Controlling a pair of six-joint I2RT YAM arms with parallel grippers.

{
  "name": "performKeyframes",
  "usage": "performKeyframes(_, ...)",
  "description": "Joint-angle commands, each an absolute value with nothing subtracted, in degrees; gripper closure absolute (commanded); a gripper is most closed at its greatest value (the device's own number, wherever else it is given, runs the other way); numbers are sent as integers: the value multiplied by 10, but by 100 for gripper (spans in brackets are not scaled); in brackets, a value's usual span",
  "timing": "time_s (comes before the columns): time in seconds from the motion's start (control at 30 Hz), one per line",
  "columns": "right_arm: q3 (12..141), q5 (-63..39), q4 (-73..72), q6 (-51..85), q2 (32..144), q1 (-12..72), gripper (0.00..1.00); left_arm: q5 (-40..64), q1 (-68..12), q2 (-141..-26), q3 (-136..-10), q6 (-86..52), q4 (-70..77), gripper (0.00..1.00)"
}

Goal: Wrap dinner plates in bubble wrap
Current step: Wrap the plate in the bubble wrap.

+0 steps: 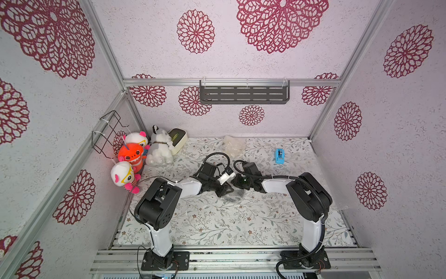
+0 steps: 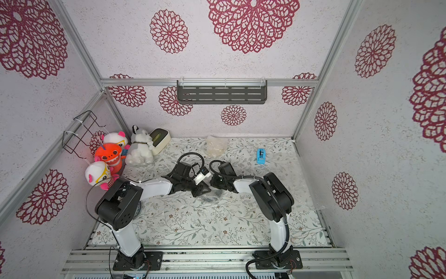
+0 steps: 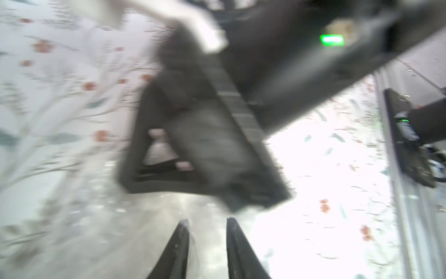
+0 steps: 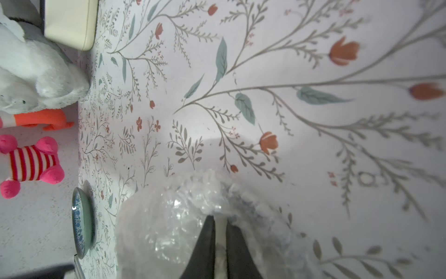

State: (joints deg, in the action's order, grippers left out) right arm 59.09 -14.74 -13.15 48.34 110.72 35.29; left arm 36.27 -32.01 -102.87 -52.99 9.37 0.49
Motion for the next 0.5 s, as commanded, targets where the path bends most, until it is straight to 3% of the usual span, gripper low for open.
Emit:
performKeyframes(0.0,542,-107,-74,518,1105,347,82,357,-373,-987,-483,33,11,68)
performKeyframes(0.07,537,-101,-80,514,1093,347,80,347,-377,-947,-452,-12,30,67)
performKeyframes(0.27,528,-94,-102,504,1076,348,75,223,-358,-865,-458,-214,23,47)
performKeyframes(0.37,517,-93,-120,507,1072,349,75,235,-331,-879,-478,-378,41,51)
performKeyframes(0.47,512,-92,-131,507,1070,352,75,232,-328,-908,-521,-454,-11,66)
